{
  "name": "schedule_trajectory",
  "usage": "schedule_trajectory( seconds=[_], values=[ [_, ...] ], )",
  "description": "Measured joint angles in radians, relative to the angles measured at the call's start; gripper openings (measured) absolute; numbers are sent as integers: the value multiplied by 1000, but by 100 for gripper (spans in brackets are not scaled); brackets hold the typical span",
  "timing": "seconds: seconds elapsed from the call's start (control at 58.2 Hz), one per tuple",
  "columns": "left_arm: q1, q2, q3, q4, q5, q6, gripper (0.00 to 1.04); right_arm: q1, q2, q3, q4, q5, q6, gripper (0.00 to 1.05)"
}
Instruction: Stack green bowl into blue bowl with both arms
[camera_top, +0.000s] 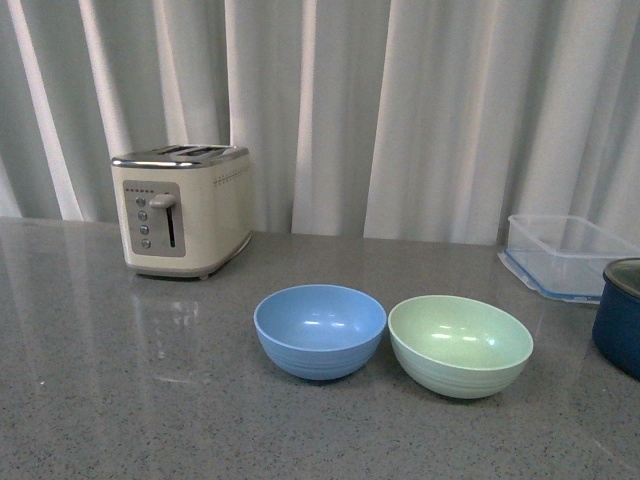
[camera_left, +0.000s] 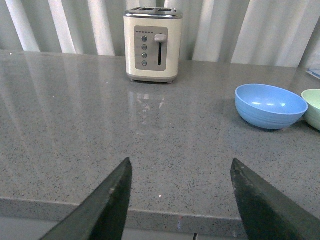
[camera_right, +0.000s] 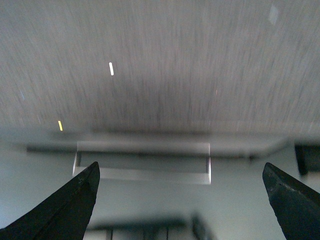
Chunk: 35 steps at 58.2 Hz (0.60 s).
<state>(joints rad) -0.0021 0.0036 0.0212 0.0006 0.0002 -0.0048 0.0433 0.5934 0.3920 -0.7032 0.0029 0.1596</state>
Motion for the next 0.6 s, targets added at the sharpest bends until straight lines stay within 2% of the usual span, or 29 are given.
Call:
schedule_trajectory(
  seconds=[0.052, 0.223, 0.602],
  values=[
    [0, 0, 0, 0, 0, 0, 69, 11, 132, 71, -31, 1, 12, 95],
    [0, 0, 0, 0, 0, 0, 99, 66, 412, 305, 29, -1, 26, 95],
    [0, 0, 0, 0, 0, 0, 98, 125, 835, 645, 117, -32, 76, 95]
  ],
)
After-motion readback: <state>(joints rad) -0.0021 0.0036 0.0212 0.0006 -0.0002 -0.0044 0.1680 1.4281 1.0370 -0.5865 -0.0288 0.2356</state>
